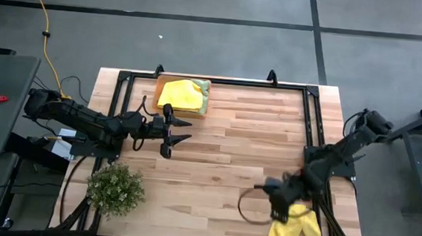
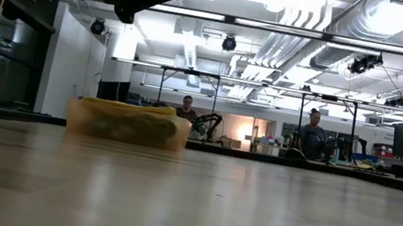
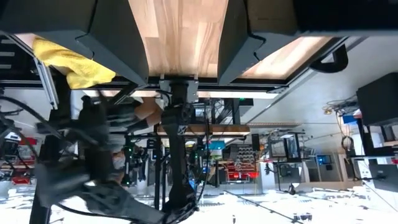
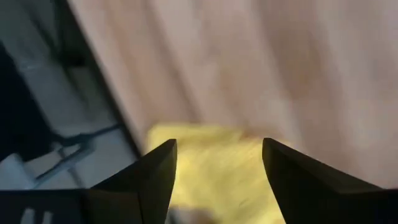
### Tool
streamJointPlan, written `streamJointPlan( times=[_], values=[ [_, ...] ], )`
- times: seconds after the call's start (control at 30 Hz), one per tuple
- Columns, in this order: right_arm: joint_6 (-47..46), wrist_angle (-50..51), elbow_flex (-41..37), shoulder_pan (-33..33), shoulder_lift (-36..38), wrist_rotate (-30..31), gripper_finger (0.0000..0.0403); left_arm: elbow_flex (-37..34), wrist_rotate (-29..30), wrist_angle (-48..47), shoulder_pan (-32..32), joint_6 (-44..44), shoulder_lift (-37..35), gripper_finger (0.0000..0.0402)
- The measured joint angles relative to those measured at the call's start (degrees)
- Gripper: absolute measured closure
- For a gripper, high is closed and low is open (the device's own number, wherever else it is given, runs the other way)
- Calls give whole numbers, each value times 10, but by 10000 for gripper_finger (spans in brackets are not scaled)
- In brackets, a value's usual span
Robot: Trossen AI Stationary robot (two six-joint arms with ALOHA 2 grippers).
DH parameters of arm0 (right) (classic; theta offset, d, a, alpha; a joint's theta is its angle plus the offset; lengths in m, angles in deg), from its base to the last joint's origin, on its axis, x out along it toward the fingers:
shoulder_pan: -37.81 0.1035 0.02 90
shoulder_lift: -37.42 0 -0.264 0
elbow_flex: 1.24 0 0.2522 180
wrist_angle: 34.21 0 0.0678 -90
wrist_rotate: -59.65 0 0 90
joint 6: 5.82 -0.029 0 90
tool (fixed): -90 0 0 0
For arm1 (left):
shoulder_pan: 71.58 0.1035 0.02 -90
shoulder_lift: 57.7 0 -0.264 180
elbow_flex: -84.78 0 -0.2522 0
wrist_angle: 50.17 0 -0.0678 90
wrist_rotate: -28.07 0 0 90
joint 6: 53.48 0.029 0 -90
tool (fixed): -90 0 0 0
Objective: Fold microfiber towels
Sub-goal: Fold the yellow microfiber cloth
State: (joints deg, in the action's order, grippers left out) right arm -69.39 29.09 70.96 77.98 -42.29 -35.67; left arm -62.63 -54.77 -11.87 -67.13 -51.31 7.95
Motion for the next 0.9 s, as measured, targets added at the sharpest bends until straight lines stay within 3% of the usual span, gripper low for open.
streamJointPlan(
  times=[0.17, 0.37, 0.7, 0.9],
  values=[
    [-127, -15, 48, 72, -70, -44, 174, 0, 11, 0, 0, 0, 0, 218],
    [-202, -19, 136, 94, -169, -89, 174, 0, 12, -10, 0, 0, 0, 218],
    [-115, 94, 311, 75, -342, -144, 174, 0, 12, -19, 0, 16, 0, 218],
    [-71, 121, 353, 69, -400, -177, 174, 0, 12, -19, 0, 45, 0, 218]
  ],
)
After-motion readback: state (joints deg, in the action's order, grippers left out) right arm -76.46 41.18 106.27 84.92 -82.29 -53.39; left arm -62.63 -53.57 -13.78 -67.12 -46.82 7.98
